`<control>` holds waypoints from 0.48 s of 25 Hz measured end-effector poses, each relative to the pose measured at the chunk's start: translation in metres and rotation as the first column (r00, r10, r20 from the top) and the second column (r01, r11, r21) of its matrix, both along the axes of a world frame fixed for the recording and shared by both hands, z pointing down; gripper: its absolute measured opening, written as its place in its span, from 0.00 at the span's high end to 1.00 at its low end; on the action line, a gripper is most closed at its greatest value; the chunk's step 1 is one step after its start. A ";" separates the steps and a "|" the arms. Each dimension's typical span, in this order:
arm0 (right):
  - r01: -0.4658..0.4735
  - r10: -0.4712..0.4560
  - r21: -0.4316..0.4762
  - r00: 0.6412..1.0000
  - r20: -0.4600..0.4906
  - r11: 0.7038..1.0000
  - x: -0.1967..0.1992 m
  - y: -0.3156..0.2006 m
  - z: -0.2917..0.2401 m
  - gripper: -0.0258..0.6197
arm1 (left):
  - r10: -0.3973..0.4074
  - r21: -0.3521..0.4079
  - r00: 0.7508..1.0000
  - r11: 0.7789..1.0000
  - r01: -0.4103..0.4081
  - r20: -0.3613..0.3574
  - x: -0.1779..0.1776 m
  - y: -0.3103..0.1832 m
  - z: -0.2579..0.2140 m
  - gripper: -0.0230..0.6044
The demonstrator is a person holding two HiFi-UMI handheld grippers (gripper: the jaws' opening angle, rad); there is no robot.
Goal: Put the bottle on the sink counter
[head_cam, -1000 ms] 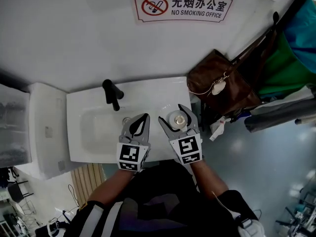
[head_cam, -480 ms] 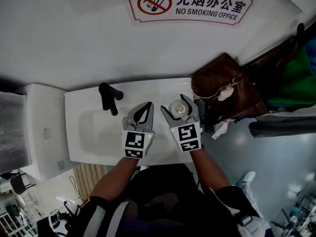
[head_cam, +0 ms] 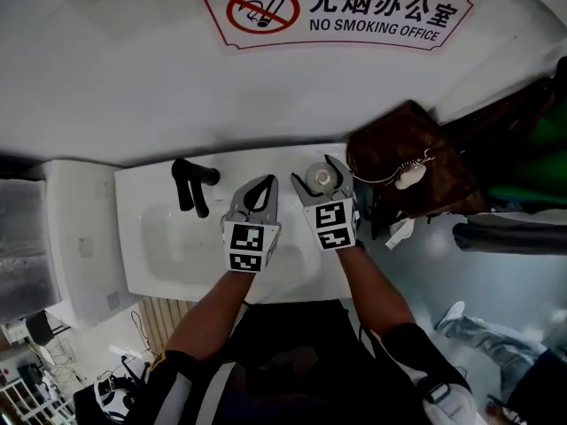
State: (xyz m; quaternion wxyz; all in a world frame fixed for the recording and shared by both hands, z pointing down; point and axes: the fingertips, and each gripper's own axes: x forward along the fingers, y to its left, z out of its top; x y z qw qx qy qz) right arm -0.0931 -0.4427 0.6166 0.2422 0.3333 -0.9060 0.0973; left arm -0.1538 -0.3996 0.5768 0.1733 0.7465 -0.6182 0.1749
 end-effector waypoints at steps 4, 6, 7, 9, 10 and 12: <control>-0.002 0.002 -0.007 1.000 -0.019 1.000 -0.001 -0.008 0.010 0.43 | -0.007 -0.013 1.000 1.000 0.007 -0.002 -0.002 -0.007 0.003 0.96; -0.005 0.005 -0.012 1.000 -0.027 1.000 -0.003 -0.011 0.014 0.43 | -0.011 -0.016 1.000 1.000 0.011 -0.008 -0.002 -0.009 0.003 0.96; -0.007 0.006 -0.015 0.999 -0.032 1.000 -0.003 -0.012 0.017 0.43 | -0.012 -0.016 1.000 1.000 0.012 -0.011 -0.002 -0.011 0.003 0.96; -0.011 0.010 -0.020 0.999 -0.041 1.000 -0.003 -0.015 0.022 0.43 | -0.013 -0.016 1.000 1.000 0.012 -0.014 -0.001 -0.012 0.003 0.96; -0.014 0.013 -0.022 0.999 -0.045 1.000 -0.003 -0.016 0.024 0.43 | -0.012 -0.017 1.000 1.000 0.012 -0.015 0.000 -0.012 0.004 0.96; -0.020 0.019 -0.019 0.998 -0.053 1.000 -0.003 -0.019 0.028 0.43 | -0.011 -0.020 1.000 1.000 0.011 -0.013 -0.001 -0.013 0.005 0.96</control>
